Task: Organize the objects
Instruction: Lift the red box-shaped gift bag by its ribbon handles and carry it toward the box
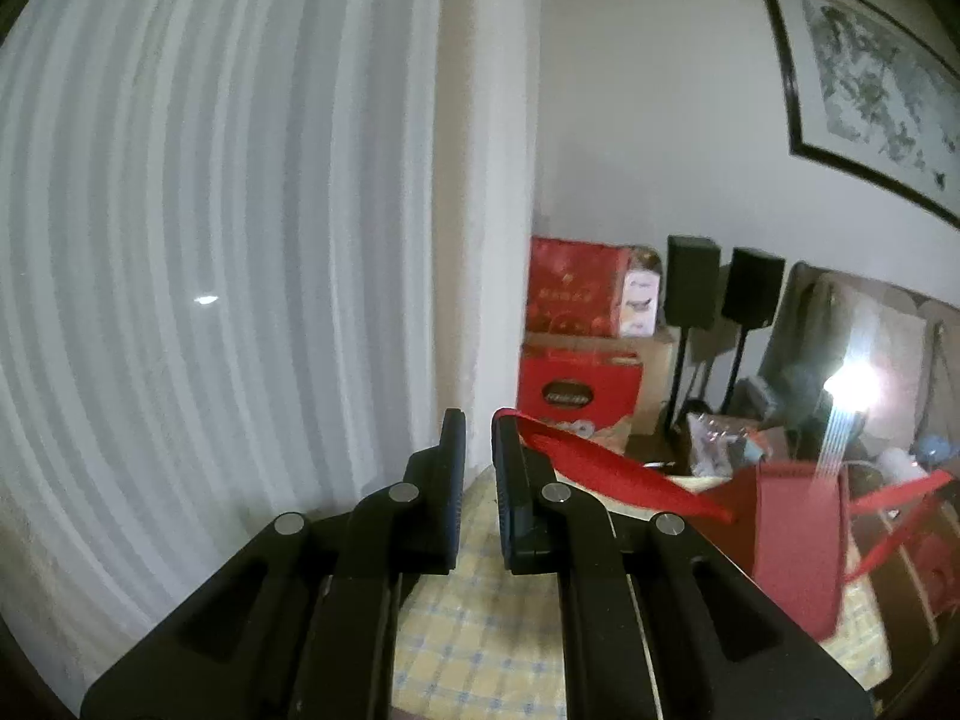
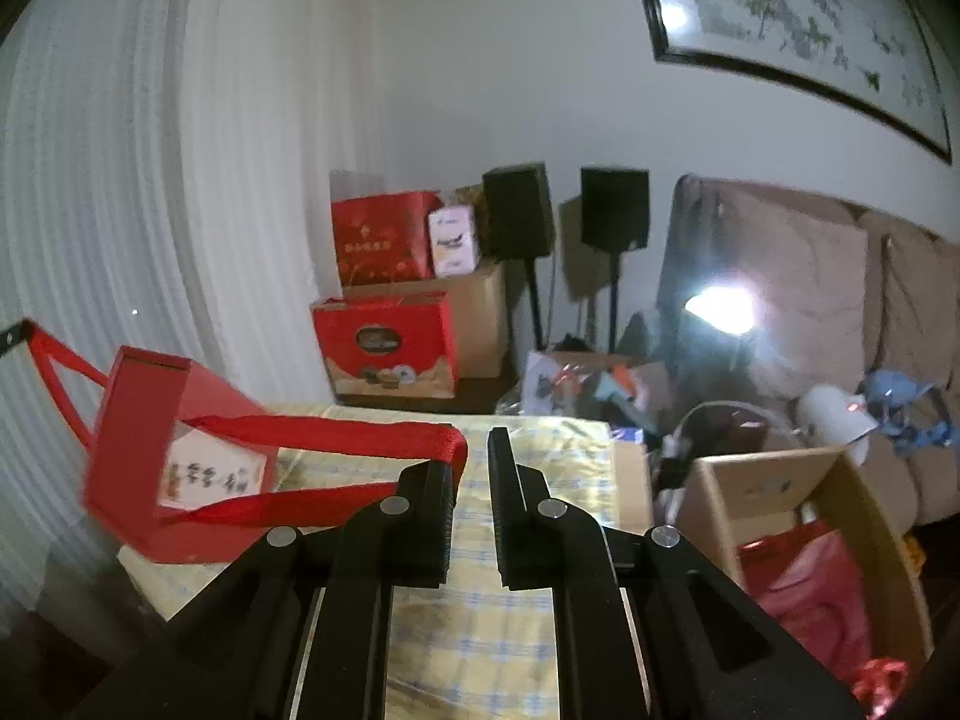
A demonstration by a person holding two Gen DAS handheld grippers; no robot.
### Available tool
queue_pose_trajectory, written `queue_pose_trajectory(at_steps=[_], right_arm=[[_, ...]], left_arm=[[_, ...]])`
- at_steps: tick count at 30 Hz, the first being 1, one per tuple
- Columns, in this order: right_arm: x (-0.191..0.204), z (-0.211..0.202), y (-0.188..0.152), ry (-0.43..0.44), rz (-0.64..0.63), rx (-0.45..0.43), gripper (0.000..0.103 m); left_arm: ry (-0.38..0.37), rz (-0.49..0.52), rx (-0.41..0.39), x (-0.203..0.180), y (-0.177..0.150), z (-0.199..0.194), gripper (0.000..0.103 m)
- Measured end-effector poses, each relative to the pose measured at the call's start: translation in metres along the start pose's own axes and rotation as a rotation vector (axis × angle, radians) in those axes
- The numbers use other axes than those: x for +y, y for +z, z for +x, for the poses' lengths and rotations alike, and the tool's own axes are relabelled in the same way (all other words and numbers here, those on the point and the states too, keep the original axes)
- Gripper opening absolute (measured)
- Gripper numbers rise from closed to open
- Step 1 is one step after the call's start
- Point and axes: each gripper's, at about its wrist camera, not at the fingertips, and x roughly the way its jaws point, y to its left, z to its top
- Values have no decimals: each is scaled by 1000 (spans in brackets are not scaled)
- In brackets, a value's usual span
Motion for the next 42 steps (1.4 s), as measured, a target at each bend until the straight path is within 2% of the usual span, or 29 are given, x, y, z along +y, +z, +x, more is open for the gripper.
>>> queue_pose_trajectory(at_steps=[11, 13, 25, 32, 42], right_arm=[[-34, -50, -21, -85, -90, -33, 9], [-39, -56, -25, -97, -85, -60, 9], [-82, -80, -21, -176, -37, -86, 9], [-98, -95, -24, -211, -37, -94, 9], [-113, -106, -22, -252, -40, -117, 9]], left_arm=[[-15, 71, -34, -40, 9, -20, 9], [-21, 75, -34, -50, 10, -22, 9], [-72, 113, -67, -104, 22, -40, 9], [-66, 174, -107, -131, 14, -54, 9], [-135, 159, -109, -158, 22, -52, 9]])
